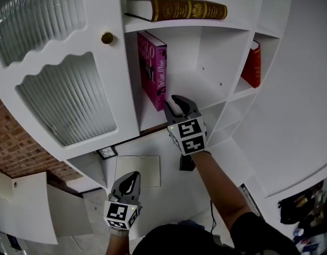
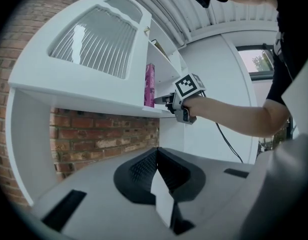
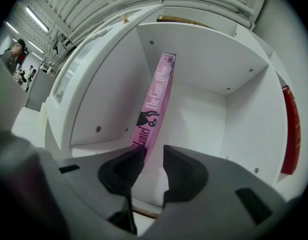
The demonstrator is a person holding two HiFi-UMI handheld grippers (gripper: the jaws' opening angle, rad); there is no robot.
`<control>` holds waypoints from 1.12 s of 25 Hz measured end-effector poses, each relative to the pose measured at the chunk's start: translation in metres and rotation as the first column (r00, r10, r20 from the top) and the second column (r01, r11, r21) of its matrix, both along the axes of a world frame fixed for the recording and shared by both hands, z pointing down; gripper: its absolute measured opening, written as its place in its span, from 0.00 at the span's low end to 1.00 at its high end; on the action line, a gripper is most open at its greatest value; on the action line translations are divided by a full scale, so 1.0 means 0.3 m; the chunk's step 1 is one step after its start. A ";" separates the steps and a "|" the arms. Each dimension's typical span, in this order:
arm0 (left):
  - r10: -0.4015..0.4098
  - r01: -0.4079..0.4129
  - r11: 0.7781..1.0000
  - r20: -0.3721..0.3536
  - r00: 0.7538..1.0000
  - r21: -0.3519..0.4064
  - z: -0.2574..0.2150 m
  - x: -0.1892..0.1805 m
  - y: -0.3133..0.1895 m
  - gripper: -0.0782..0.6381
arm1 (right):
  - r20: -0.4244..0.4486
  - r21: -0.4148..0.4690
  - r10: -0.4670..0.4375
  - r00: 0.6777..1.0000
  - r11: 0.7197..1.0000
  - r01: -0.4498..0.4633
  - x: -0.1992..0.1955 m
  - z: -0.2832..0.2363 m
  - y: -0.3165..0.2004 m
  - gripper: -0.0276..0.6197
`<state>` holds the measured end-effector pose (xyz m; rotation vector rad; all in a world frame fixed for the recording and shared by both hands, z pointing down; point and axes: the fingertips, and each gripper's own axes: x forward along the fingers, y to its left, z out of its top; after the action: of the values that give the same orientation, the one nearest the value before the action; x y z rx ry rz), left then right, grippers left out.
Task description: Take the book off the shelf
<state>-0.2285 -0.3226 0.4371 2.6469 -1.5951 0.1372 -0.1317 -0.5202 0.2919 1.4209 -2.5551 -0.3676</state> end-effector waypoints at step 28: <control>0.036 -0.036 0.999 -0.015 0.999 0.017 -0.009 0.069 -0.144 0.12 | 0.123 0.020 -0.129 0.984 0.992 0.127 -0.040 -0.177 0.008 0.42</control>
<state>-0.2078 -0.3660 0.4344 2.6834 -1.5514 0.1057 -0.1438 -0.5179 0.2389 1.3265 -2.7575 -0.3238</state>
